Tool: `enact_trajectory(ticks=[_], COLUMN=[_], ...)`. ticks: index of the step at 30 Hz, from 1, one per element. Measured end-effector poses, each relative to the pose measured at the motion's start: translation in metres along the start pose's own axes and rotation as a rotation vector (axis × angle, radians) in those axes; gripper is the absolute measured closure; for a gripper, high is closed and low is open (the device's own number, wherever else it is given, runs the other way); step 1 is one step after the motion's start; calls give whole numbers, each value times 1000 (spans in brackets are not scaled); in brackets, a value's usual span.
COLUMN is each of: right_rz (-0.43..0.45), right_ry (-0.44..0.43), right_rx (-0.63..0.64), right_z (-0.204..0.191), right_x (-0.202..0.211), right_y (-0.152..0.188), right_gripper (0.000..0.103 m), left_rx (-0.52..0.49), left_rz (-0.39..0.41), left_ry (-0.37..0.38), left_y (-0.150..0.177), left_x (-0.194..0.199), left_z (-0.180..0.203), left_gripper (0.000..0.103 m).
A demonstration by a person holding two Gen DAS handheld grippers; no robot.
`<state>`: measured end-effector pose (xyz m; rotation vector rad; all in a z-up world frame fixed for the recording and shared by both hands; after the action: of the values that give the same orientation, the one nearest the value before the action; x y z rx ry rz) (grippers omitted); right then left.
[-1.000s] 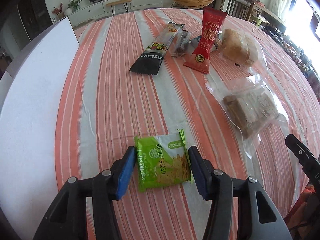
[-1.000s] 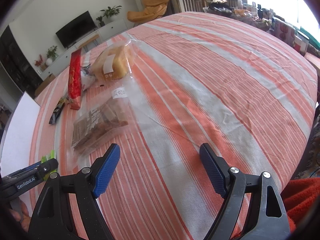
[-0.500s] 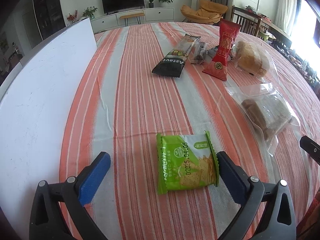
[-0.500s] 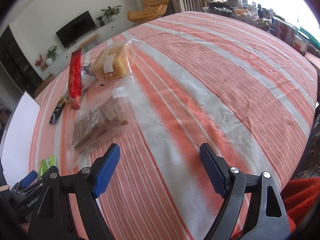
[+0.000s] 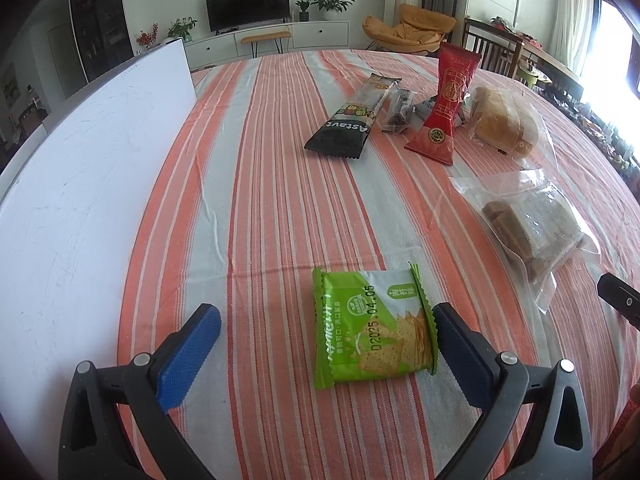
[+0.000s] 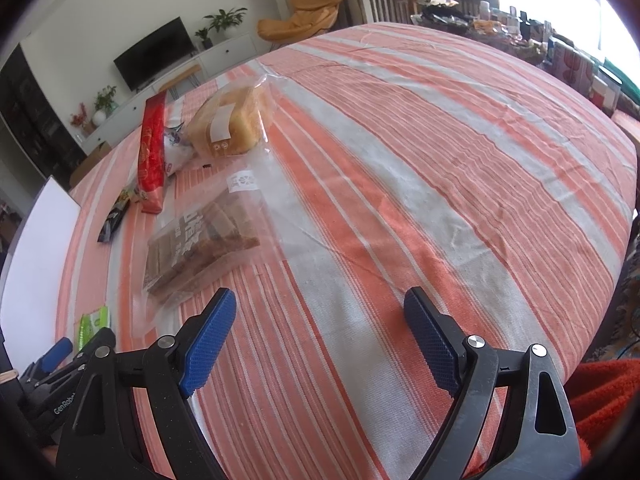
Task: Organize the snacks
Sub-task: 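Grasp the clear hawthorn strip bag with the right gripper while the left gripper lifts the cracker pack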
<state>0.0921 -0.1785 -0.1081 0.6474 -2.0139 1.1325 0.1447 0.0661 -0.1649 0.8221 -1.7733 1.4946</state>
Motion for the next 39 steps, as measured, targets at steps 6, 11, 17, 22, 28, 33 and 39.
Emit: enact_trajectory(ticks=[6,11,17,22,28,33,39], right_rz=[0,-14,-36,-226,-316,-240,-169], right_ry=[-14,-256,-364,-313,-189,79,118], right_rx=[-15,-285,-432,-392,-318,-69,309], right_z=[1,29,46,0,-77,-130,-146], right_x=[1,11,13,8,-37,-82,-85], right_y=[-1,-13,-18,5,-3,-29,-12], right_gripper=[15,15,16,15,14,13,20], left_rx=[0,0,0,0,1,1,-32], left_rz=[0,0,0,1,1,1,-28], left_ry=[0,0,1,0,1,1,35], left_y=[0,0,0,0,0,0,0], left_x=[0,0,0,0,1,0,3], left_z=[0,0,0,0,0,0,3], left_gripper=[0,0,0,0,0,0,1])
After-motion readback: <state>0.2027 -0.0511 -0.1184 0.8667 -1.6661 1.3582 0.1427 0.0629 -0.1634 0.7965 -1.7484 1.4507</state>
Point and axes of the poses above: each gripper's, at about its wrist camera, not at the fingertips, and x roughly against the way its jaws point, z to its right, y to its underside, the point moved 7 cm from there along -x, roughly the way its jaws point, and after that the axes turned 12 degrees about -x, right-handed, at the moved point
